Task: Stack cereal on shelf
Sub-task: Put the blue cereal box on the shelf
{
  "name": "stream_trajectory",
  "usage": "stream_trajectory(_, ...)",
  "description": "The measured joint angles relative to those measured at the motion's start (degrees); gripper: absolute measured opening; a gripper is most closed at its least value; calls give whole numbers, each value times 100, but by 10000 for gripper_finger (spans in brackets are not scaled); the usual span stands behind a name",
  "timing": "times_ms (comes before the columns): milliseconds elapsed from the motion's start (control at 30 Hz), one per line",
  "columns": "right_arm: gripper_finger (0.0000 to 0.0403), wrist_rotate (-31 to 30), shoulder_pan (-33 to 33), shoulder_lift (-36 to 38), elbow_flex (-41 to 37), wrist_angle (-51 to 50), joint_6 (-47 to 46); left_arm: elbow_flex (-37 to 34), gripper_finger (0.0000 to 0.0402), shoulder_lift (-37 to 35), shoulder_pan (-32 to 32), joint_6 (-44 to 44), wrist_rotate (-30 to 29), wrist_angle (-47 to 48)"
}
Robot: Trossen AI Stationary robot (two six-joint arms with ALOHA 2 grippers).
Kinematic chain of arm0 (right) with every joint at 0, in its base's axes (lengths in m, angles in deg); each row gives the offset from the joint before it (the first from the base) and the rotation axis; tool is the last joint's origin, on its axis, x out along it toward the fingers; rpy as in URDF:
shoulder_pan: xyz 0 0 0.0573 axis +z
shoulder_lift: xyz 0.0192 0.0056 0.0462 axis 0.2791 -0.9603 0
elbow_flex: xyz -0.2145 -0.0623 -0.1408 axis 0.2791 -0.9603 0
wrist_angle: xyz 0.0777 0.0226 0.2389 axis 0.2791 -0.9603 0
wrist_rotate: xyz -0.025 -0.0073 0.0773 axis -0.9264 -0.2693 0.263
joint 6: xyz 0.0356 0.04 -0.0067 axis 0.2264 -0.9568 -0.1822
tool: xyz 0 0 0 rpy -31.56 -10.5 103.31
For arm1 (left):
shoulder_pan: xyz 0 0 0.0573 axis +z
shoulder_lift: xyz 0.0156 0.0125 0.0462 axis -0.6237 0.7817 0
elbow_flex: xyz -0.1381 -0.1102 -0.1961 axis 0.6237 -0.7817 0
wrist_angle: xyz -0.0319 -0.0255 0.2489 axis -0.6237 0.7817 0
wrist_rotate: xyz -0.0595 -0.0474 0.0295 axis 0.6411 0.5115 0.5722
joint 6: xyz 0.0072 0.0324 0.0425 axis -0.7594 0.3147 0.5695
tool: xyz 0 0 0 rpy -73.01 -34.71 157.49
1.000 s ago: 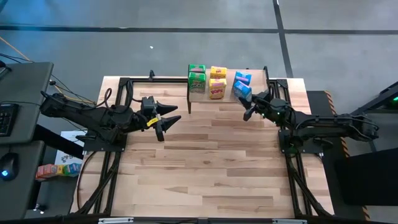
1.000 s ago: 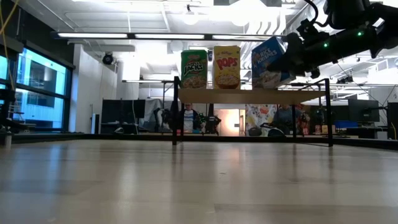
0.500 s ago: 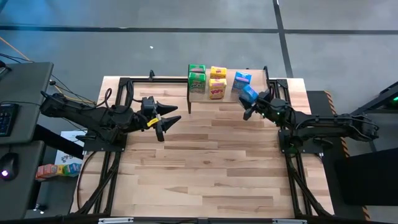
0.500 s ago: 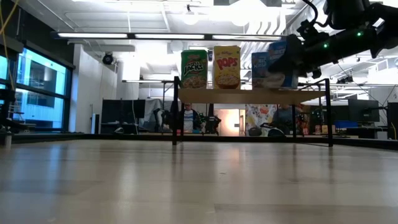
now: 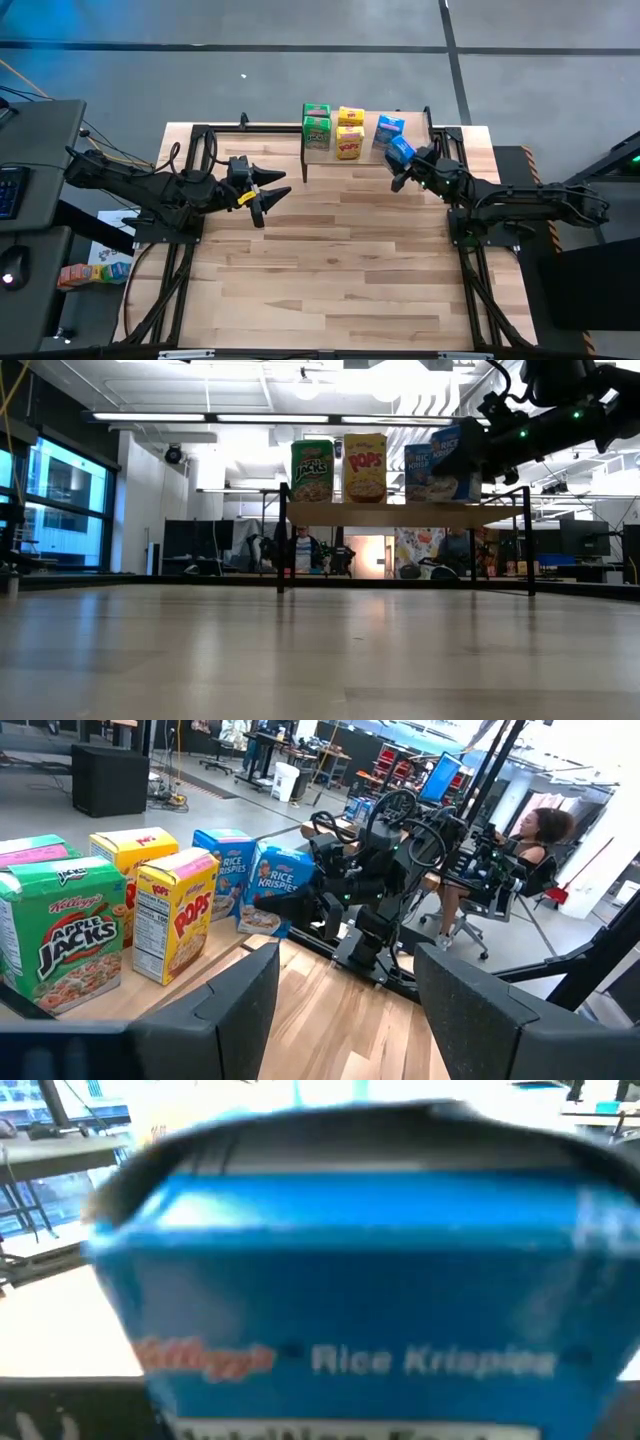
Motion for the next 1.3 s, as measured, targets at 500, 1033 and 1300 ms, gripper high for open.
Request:
stream_trajectory(500,213,-7,-169,2,1026,-1294,307,0,223,0,0,4,-2,13)
stream_trajectory(1033,187,469,-234,2,1280,-1611,349,0,223,0,-1,9,-5,157)
stream_trajectory(1300,127,482,-116,2,1280,-1635,403,0,223,0,-1,9,-4,154)
